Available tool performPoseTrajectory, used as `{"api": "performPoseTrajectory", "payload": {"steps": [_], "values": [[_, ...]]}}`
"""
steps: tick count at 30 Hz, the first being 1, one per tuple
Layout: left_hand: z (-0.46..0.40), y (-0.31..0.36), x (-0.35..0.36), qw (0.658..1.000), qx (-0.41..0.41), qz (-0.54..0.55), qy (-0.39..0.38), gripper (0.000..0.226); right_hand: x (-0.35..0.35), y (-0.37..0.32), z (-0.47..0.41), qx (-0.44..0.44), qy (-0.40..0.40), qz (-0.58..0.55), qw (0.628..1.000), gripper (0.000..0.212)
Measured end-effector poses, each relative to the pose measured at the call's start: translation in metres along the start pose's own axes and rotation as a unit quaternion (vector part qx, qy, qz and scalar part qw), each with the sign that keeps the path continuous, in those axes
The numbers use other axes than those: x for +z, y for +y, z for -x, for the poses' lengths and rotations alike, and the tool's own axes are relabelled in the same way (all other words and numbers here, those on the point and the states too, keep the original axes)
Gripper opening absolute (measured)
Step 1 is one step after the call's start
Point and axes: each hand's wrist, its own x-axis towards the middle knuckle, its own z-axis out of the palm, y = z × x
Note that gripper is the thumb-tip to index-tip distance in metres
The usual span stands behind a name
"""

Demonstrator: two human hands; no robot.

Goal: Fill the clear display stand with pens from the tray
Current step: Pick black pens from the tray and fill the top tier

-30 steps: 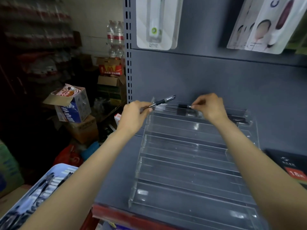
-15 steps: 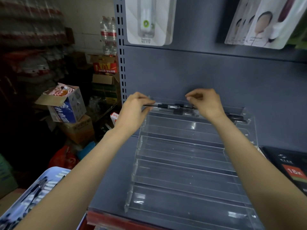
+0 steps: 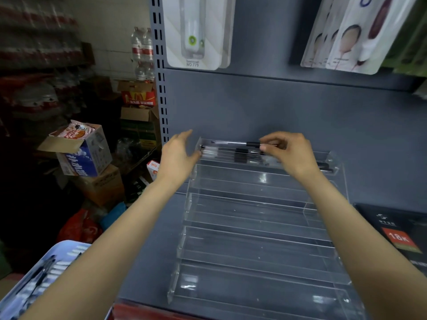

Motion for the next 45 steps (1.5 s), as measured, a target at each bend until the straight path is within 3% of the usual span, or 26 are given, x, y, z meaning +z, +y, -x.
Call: {"api": "performPoseTrajectory", "payload": {"steps": [5, 25, 29, 33, 37, 45], "values": [[0.002, -0.008, -0.002, 0.996, -0.047, 0.069, -0.036, 0.031, 0.003, -0.002, -0.003, -0.001, -0.024, 0.034, 0.999, 0.004], [0.007, -0.011, 0.002, 0.993, -0.06, 0.101, -0.005, 0.041, 0.015, -0.021, -0.022, 0.115, -0.106, 0.064, 0.986, 0.012], [0.013, -0.006, -0.003, 0.994, -0.053, 0.096, 0.026, 0.042, 0.023, -0.027, -0.013, 0.07, -0.031, 0.056, 0.995, 0.009], [0.029, -0.018, -0.024, 0.997, -0.028, 0.068, 0.038, 0.024, 0.051, -0.055, 0.008, -0.015, -0.014, 0.021, 1.0, 0.009], [0.057, -0.052, -0.057, 0.997, -0.032, 0.051, 0.053, 0.021, 0.096, -0.099, 0.034, -0.054, -0.066, -0.039, 0.996, 0.014], [0.131, -0.166, -0.148, 0.993, -0.113, -0.012, 0.042, 0.012, 0.232, -0.184, 0.107, -0.057, -0.217, -0.044, 0.974, 0.019]]}}
